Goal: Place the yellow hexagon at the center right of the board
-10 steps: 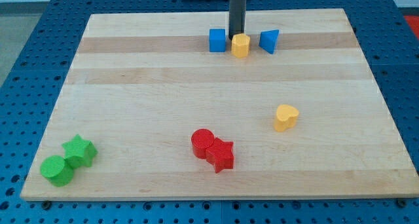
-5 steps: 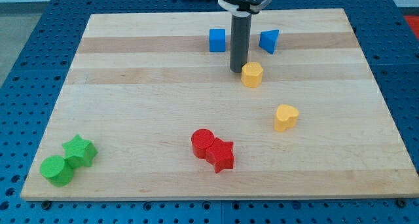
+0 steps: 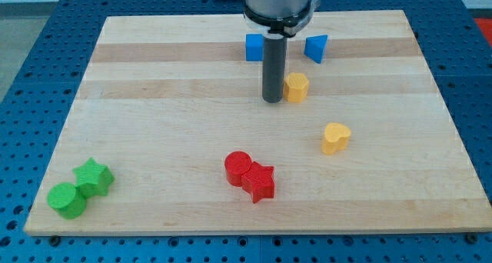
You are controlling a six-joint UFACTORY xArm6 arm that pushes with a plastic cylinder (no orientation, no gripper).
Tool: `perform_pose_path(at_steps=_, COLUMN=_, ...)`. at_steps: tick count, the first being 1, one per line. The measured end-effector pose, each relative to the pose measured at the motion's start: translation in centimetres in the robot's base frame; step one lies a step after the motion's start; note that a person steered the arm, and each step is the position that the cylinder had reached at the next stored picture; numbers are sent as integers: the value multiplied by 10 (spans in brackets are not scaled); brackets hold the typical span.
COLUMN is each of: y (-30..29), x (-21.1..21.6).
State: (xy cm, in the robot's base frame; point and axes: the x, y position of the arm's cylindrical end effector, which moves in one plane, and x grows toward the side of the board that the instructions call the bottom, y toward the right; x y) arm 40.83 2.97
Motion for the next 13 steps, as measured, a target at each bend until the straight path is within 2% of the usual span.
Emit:
perform_pose_path(at_steps=2, y=57, x=-1)
perform_pose_path(at_steps=7, y=64, x=-12)
perform_pose_path(at_steps=9, y=38, x=-45)
perform_pose_path(at_steps=11, y=73, x=-45)
perform_pose_path(at_steps=13, y=148, x=-31)
